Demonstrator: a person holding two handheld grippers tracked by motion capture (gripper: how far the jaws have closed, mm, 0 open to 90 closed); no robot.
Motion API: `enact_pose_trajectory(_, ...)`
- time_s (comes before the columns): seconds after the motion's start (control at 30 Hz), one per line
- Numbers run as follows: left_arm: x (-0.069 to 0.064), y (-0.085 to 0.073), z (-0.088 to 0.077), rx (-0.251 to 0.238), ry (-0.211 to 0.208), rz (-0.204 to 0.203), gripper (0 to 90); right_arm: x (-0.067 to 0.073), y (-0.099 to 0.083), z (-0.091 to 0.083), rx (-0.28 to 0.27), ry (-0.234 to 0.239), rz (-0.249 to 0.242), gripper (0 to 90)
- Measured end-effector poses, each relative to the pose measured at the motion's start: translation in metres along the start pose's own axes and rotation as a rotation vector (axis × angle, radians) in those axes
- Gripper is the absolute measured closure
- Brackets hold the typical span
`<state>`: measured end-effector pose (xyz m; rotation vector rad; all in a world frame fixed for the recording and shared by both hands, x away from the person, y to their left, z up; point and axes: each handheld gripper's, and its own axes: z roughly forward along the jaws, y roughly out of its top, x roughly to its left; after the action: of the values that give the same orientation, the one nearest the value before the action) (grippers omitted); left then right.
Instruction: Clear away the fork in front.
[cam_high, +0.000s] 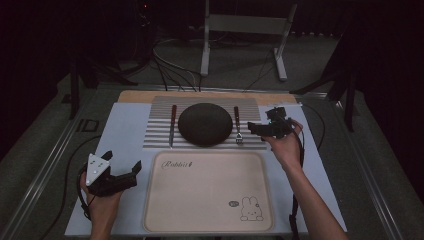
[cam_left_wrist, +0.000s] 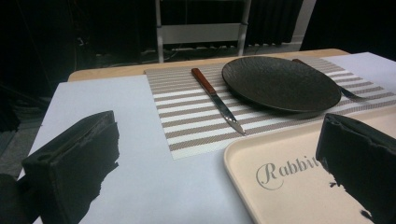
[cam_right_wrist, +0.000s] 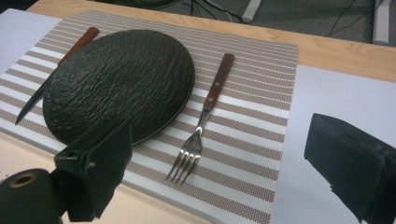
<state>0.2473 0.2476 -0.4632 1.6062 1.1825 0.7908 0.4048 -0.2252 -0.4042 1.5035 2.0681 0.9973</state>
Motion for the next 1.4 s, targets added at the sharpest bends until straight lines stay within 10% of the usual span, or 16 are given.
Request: enact_pose_trajectory(1.4, 0.003, 0.0, -0.002, -0.022, 0.01, -0.014, 0.0, -0.01, 0.043, 0.078, 0.185, -0.074, 0.081, 8.5)
